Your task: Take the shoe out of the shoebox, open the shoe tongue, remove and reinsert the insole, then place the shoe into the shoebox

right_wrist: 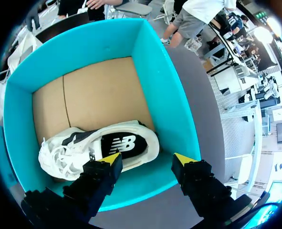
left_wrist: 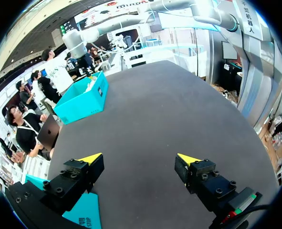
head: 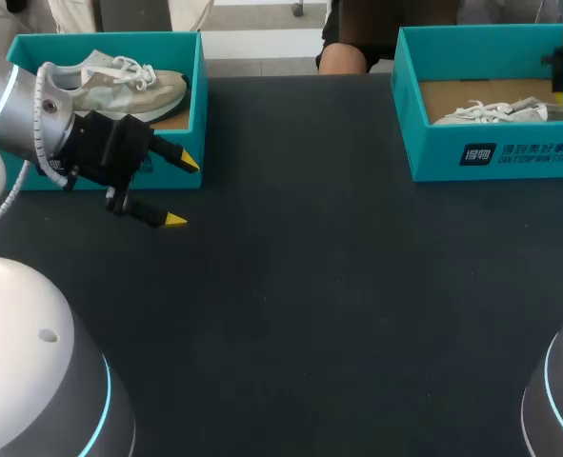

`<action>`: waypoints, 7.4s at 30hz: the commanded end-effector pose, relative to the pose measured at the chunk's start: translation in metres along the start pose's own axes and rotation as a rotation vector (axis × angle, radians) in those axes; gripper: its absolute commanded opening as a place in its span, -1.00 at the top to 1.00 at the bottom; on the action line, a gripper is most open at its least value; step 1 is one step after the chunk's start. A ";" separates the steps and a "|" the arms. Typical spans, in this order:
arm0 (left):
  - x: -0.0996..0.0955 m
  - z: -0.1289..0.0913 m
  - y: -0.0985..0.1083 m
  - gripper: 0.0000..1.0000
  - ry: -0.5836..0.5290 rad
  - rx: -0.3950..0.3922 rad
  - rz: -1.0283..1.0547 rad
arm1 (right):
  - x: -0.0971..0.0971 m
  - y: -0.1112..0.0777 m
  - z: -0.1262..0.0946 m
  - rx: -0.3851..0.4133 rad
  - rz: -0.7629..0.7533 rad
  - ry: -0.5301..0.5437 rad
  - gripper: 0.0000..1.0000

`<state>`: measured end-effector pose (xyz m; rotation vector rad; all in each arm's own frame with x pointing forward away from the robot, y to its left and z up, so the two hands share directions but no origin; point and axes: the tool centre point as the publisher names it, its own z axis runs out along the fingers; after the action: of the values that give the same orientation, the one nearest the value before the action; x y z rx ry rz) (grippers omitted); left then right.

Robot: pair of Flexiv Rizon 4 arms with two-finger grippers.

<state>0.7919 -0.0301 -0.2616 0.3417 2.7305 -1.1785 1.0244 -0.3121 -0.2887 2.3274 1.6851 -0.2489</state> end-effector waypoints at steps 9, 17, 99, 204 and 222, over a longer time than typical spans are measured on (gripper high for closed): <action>0.000 0.001 0.000 -1.00 0.002 -0.002 0.000 | 0.024 -0.050 -0.080 -0.086 0.030 0.021 -0.20; 0.000 0.001 0.000 -1.00 0.002 -0.002 0.000 | 0.030 -0.056 -0.086 -0.078 0.028 0.005 -1.00; -0.227 -0.174 0.202 -1.00 0.589 -0.496 1.565 | 0.030 -0.056 -0.086 -0.078 0.028 0.005 -1.00; -0.297 -0.294 0.287 1.00 0.849 -0.739 1.239 | 0.030 -0.056 -0.086 -0.078 0.028 0.005 -1.00; -0.297 -0.331 0.262 1.00 0.753 -0.819 1.301 | 0.030 -0.056 -0.086 -0.078 0.028 0.005 -1.00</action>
<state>1.1420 0.3429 -0.1545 2.2137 2.2179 0.4068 0.9804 -0.2416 -0.2217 2.2955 1.6322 -0.1719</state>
